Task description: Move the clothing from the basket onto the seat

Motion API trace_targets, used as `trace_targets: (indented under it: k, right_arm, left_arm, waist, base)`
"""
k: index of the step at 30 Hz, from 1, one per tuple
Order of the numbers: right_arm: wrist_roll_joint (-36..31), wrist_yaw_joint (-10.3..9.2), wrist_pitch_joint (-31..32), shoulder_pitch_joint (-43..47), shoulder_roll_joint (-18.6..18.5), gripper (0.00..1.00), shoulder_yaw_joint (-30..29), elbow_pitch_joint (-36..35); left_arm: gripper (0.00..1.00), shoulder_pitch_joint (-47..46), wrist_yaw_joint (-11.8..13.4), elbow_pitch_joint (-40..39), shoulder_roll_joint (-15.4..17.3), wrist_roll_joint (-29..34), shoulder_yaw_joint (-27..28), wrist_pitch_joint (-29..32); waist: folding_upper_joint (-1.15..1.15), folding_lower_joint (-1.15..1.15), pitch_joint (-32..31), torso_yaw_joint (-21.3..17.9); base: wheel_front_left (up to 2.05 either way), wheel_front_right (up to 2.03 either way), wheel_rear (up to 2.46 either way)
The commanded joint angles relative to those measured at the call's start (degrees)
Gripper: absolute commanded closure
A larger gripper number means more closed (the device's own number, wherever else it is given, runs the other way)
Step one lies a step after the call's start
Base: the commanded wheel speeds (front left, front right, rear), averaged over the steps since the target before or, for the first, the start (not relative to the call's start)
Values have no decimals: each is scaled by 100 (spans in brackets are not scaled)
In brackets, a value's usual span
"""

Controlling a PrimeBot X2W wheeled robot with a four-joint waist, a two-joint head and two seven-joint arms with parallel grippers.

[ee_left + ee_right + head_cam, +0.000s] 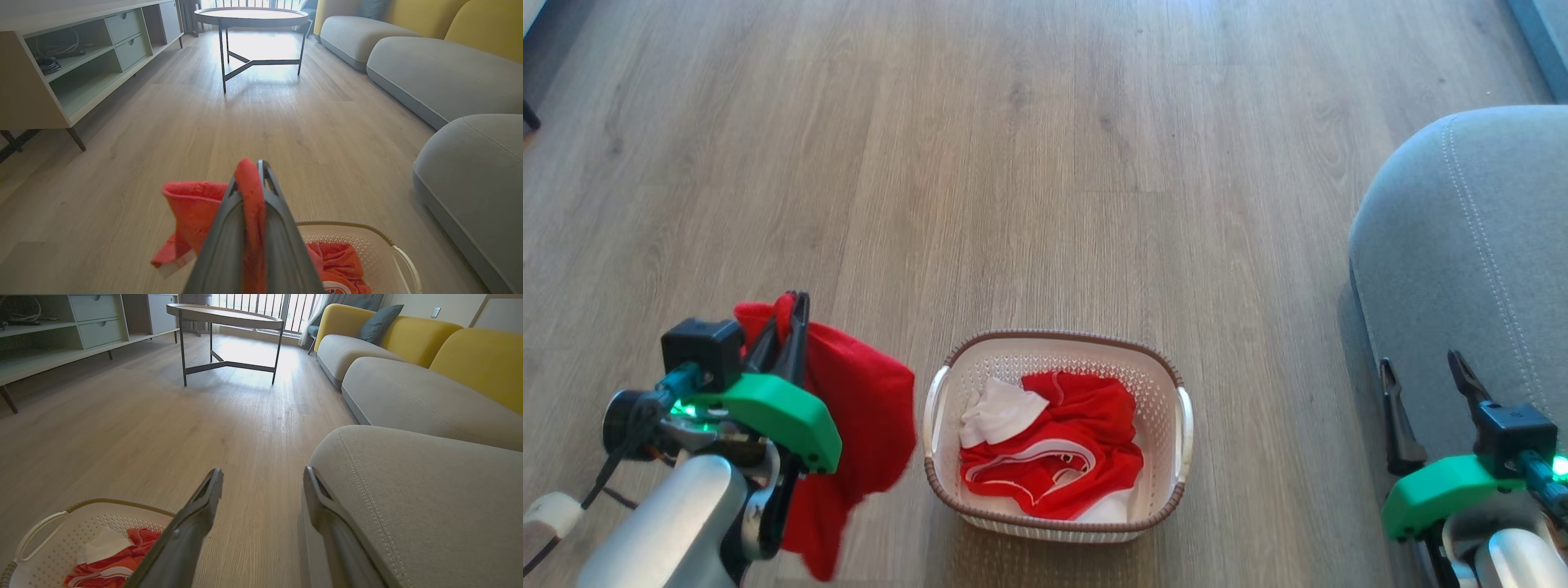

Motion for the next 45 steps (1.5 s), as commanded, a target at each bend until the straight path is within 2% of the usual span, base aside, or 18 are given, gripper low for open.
trace_targets:
  k: [1, 16, 28, 37, 45]
  right_arm:
    - [25, 40, -29, -216, -169, 0, 123, -139]
    - [56, 40, -29, -284, -193, 0, 214, -80]
    - [94, 40, -29, -308, -200, 0, 232, 8]
    - [95, 40, -29, -336, -206, 0, 241, 11]
    - [99, 40, -29, -358, -266, 0, 255, 11]
  left_arm:
    - [100, -284, -53, -99, 210, -2, 235, -98]
    - [100, -407, -542, 253, 227, 3, 107, -284]
    - [100, -600, -1370, 889, 212, 65, -66, -454]
    - [100, -647, -1611, 1182, 36, 161, 76, -517]
    - [100, -626, -1710, 1267, -111, 314, 252, -524]
  waist:
    - [0, 1, -9, -1]
    - [0, 1, -60, -21]
    - [0, 1, -109, -28]
    - [0, 1, -55, -24]
    - [0, 1, -68, 10]
  base:
    - [0, 0, 0]
    - [0, 0, 0]
    - [0, 0, 0]
    - [0, 0, 0]
    - [0, 0, 0]
